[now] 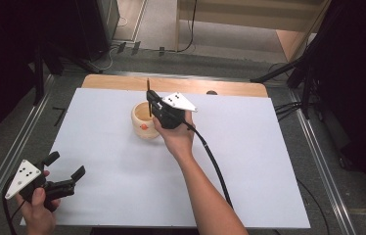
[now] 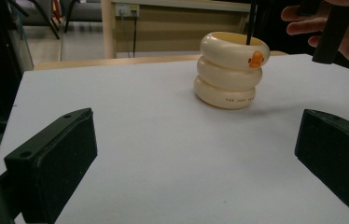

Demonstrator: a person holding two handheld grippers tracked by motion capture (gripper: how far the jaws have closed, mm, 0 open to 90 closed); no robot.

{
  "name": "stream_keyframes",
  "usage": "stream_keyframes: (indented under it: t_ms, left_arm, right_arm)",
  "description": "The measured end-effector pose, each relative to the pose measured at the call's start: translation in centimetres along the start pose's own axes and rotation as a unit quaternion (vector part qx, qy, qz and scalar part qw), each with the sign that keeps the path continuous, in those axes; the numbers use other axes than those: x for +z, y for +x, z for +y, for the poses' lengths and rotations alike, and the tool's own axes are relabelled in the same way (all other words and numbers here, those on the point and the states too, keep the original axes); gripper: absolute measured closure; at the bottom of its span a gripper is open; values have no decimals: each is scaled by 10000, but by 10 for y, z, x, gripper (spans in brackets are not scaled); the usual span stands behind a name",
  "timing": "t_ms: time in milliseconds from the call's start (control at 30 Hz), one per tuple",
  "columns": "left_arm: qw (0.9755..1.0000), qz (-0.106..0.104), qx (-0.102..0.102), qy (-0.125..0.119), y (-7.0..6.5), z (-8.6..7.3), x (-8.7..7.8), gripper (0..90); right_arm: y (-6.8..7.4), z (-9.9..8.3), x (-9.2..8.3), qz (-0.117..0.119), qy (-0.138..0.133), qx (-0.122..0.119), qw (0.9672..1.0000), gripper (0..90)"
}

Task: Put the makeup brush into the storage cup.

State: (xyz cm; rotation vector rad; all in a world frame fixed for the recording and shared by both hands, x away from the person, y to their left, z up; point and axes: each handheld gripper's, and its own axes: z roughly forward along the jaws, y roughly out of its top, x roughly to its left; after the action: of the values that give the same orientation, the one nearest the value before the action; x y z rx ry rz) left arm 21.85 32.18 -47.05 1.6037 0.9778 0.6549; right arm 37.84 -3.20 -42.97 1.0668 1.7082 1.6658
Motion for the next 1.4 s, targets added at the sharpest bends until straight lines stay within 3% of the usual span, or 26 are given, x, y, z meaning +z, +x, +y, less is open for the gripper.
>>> stream_keyframes:
  t_ms: [900,1200,1400]
  left_arm:
    - [10000,4,1,2,1,0,0,0]
    - [10000,7,-13,-3,1,0,0,0]
    - [10000,6,-8,-1,1,0,0,0]
  right_arm:
    - [2,-32,11,-82,401,20,9992,842]
    - [4,-35,12,-110,537,-120,9984,837]
    - [2,-33,10,-52,547,-41,9985,802]
